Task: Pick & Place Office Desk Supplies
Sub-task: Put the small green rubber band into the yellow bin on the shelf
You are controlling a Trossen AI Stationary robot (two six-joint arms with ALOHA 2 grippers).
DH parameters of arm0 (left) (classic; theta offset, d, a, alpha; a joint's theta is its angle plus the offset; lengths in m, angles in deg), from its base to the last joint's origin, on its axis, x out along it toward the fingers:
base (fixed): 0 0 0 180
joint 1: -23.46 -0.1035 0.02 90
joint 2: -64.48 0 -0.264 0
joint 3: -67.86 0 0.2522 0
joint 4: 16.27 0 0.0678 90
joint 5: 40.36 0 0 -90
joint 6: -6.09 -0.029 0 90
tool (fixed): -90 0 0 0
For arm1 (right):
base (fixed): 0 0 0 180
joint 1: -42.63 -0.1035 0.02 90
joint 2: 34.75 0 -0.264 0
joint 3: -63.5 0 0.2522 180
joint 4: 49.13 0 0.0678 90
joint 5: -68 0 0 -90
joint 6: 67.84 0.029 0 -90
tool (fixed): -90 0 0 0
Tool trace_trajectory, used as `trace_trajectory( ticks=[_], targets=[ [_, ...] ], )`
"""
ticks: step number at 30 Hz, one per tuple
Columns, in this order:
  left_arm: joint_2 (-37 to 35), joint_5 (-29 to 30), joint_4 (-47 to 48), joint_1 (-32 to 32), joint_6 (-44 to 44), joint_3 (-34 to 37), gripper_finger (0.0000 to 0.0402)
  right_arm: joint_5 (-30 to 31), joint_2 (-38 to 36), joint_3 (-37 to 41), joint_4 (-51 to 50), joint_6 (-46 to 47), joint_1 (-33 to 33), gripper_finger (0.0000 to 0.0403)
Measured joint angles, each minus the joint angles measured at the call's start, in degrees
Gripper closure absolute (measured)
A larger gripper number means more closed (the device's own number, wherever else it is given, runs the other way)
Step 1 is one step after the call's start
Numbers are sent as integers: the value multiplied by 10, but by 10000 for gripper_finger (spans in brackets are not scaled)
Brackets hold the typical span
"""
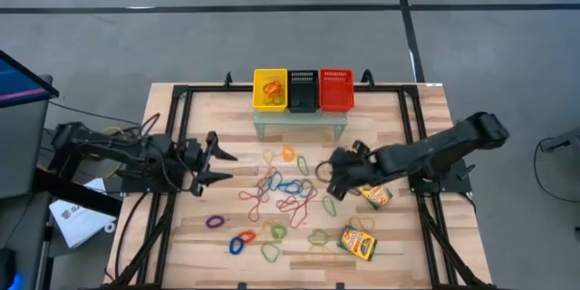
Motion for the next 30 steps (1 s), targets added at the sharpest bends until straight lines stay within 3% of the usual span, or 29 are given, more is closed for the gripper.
trace_trajectory(
  ticks=[4,16,22,30],
  targets=[
    [0,28,-28,34,22,30,172,-48,65,0,0,16,-10,184],
    [0,34,-69,57,42,66,172,-154,207,-2,14,111,-12,180],
    [0,33,-65,57,51,67,172,-166,204,0,27,111,-17,181],
    [0,33,-65,57,55,67,172,-170,143,-1,40,141,-20,183]
  ],
)
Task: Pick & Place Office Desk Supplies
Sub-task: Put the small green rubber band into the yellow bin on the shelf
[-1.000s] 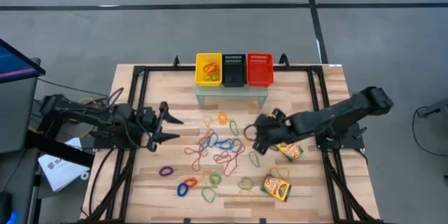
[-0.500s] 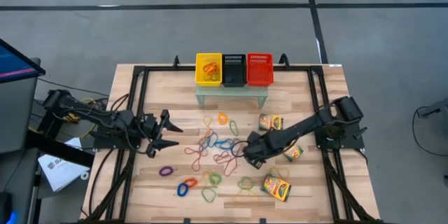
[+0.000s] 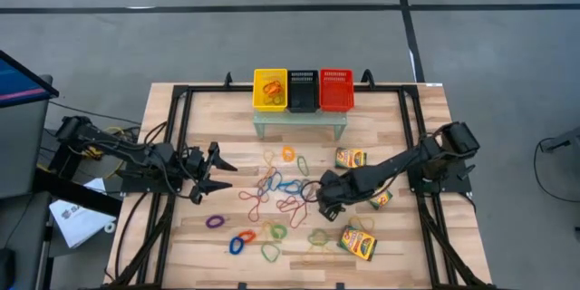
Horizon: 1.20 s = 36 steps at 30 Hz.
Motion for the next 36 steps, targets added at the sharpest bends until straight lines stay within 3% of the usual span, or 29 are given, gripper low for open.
trace_trajectory(
  ticks=[12,15,19,21,27,36],
  targets=[
    [0,-2,1,0,1,0,172,-29,90,-4,13,0,3,192],
    [0,-2,1,0,1,0,172,-34,94,-5,6,1,3,238],
    [0,-2,1,0,1,0,172,-38,83,-3,-6,16,2,350],
    [0,-2,1,0,0,0,172,-41,75,-1,-10,17,2,388],
    [0,-2,1,0,-1,0,172,-38,42,5,-32,13,11,400],
    [0,-6,2,0,-1,0,172,60,-76,-10,-37,0,32,402]
  ],
)
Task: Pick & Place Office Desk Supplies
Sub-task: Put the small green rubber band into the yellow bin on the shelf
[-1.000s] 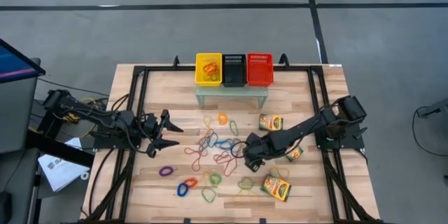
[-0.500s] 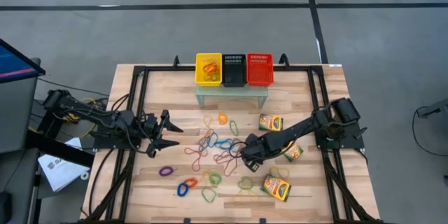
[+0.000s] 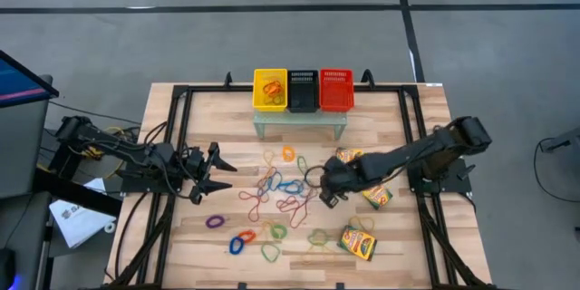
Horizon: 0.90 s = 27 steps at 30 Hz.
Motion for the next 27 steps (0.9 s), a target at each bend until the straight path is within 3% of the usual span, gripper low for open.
trace_trajectory(
  ticks=[9,19,27],
  targets=[
    [0,-2,-2,0,0,0,172,90,-32,-119,-10,-179,76,402],
    [-1,-2,-1,0,0,0,172,93,33,-288,12,-399,178,403],
    [-1,-2,-2,0,0,0,172,92,118,-409,30,-500,233,403]
  ],
)
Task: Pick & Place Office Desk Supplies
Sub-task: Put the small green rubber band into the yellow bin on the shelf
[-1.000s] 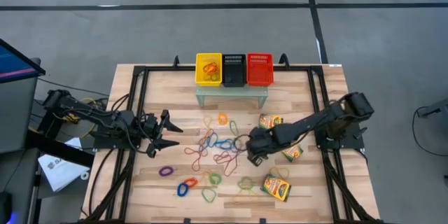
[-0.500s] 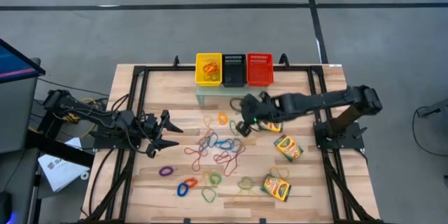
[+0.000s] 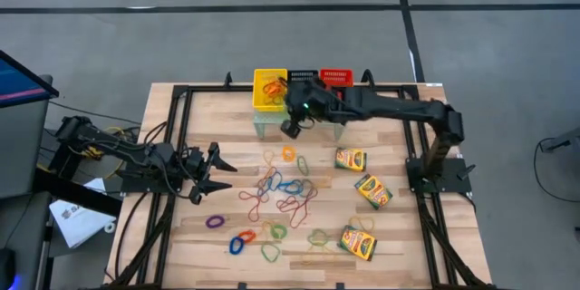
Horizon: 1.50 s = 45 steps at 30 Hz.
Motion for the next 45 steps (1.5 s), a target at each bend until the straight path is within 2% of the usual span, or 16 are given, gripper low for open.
trace_trajectory(
  ticks=[11,17,31,45],
  targets=[
    [0,0,-3,0,1,0,172,-2,113,-173,2,-90,46,403],
    [0,0,-4,0,1,0,172,-1,151,-222,13,-106,70,403],
    [0,0,-9,0,0,0,172,-1,192,-226,51,-106,116,403],
    [0,0,-11,0,-4,0,172,-1,199,-224,58,-107,118,403]
  ],
)
